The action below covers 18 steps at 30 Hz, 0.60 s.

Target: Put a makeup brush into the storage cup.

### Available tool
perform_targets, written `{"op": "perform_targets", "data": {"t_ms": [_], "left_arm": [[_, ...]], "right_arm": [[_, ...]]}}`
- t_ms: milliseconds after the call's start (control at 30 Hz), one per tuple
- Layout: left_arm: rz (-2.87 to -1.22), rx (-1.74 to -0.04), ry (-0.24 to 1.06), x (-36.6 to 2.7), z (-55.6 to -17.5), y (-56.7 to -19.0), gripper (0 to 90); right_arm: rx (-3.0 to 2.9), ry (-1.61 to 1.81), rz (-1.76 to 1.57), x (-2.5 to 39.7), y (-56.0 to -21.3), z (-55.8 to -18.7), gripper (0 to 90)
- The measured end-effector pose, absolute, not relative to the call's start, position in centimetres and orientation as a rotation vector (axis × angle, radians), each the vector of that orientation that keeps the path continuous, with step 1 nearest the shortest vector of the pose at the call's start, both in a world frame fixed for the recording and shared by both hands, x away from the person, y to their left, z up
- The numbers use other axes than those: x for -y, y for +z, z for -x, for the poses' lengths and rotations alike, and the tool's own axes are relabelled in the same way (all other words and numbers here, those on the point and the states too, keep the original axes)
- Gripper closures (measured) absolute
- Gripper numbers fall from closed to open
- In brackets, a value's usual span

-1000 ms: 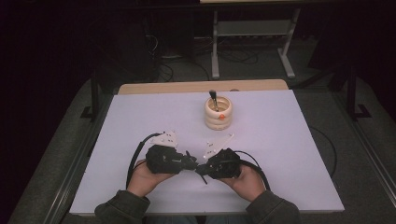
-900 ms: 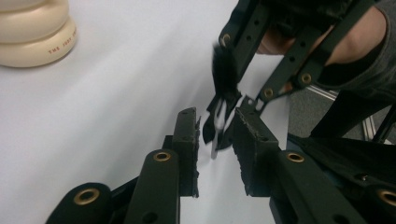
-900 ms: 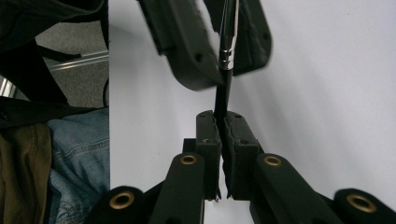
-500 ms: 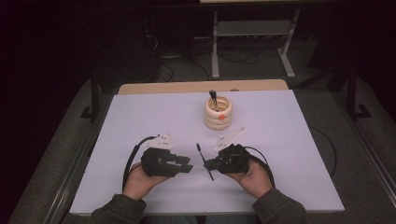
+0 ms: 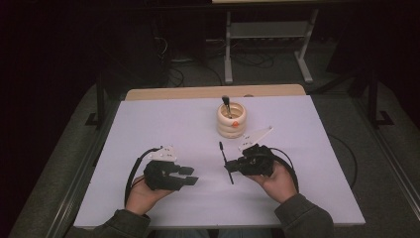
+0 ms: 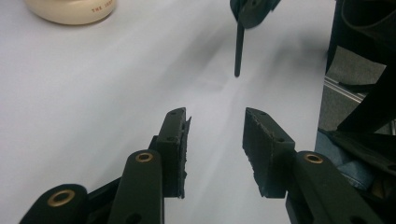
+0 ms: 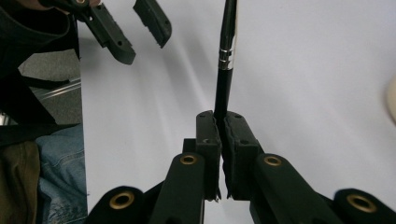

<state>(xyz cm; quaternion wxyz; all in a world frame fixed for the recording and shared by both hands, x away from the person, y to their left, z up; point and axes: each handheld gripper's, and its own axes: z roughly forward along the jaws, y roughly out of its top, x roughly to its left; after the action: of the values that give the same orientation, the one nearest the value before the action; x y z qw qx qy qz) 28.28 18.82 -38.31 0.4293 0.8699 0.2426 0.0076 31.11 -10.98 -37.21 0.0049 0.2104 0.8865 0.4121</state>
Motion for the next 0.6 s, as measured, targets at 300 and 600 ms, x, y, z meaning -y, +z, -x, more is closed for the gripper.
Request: {"op": "perform_targets", "data": {"t_ms": [300,600], "left_arm": [[-2.171,-0.629,0.043,-19.4,-28.1,-38.5,57.3],[-2.180,-0.623,0.062,-19.7,-28.2,-38.5,55.9]], "right_arm": [[-2.766,1.275,-0.677,11.8,-36.6,-31.9,84.4],[-2.754,1.273,-0.700,12.1,-35.6,-32.8,84.5]]}}
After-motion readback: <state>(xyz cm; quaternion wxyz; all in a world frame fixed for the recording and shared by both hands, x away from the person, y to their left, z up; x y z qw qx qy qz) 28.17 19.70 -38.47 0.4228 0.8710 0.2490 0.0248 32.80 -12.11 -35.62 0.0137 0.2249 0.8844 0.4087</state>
